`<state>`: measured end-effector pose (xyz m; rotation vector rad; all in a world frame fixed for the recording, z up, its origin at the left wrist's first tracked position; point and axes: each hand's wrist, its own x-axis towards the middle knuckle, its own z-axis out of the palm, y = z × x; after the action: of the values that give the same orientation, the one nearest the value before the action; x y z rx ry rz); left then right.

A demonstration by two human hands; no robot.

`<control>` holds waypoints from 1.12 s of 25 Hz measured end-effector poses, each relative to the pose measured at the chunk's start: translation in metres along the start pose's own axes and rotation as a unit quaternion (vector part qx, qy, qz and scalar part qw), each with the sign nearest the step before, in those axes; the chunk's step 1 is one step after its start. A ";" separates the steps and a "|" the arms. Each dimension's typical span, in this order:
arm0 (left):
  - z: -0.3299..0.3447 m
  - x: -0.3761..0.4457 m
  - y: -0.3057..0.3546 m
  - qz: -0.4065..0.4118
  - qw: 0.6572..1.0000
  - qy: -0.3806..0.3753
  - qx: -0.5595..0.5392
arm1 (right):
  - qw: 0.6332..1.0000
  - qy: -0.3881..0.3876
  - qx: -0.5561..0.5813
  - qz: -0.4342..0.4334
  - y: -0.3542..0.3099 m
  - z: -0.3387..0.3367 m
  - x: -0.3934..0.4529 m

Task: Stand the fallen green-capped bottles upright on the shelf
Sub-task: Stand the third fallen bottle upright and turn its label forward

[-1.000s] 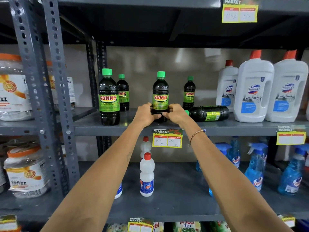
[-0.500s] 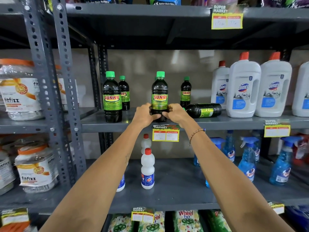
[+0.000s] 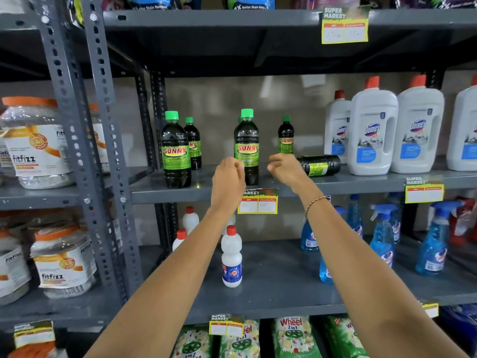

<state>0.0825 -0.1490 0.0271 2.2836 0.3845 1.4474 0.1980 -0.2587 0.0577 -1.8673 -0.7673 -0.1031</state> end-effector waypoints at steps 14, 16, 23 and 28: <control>0.142 -0.038 0.042 0.137 0.953 -0.032 0.269 | 0.918 -0.131 -0.352 -0.125 0.070 -0.133 0.054; 0.148 -0.039 0.040 0.147 0.946 -0.005 0.289 | 0.905 -0.152 -0.372 -0.136 0.072 -0.136 0.064; 0.152 -0.039 0.036 0.169 0.932 0.034 0.320 | 0.876 -0.208 -0.413 -0.137 0.064 -0.128 0.091; 0.153 -0.038 0.032 0.182 0.932 0.057 0.308 | 0.911 -0.172 -0.347 -0.139 0.068 -0.125 0.092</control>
<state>0.2055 -0.2228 -0.0462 2.8908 0.5300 1.8474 0.3419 -0.3399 0.0948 -2.4693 -1.3735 -0.2596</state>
